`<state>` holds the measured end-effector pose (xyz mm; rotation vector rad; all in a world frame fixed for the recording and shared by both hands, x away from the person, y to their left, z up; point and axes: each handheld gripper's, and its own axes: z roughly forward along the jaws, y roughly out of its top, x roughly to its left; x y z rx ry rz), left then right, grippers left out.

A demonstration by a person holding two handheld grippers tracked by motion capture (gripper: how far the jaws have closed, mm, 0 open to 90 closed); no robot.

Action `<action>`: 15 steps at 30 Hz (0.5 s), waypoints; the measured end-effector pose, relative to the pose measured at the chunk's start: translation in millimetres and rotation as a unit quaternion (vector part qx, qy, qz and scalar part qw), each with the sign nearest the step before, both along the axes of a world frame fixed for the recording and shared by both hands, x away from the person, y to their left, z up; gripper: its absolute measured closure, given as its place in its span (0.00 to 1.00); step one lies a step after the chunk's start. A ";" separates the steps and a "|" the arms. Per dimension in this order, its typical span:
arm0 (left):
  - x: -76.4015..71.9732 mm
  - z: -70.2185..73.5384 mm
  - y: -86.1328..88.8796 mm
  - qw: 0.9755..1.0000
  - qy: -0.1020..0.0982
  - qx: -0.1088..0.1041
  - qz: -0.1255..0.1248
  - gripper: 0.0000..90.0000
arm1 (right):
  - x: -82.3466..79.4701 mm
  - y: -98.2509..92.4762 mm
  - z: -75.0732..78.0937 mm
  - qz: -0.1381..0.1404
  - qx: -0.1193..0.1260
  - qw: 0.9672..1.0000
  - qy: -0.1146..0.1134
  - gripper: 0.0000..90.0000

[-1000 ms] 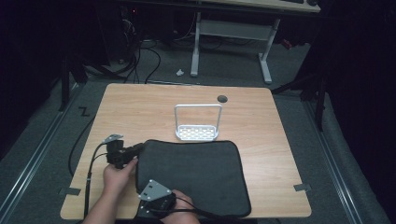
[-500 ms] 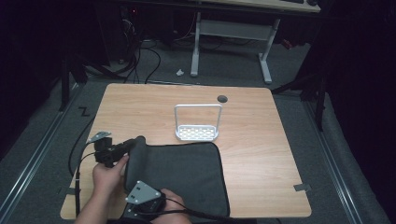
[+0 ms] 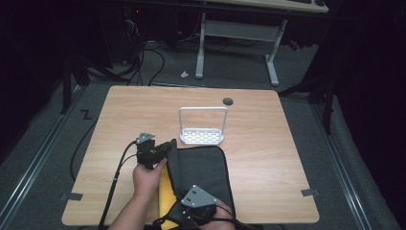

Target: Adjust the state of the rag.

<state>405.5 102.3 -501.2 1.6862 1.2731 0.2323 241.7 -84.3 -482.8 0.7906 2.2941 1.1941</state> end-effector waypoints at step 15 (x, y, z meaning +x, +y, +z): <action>-1.7 16.1 -41.7 0.999 -0.022 0.015 -0.035 0.92 | -7.4 -44.1 0.4 -0.027 -0.010 1.000 0.000 0.91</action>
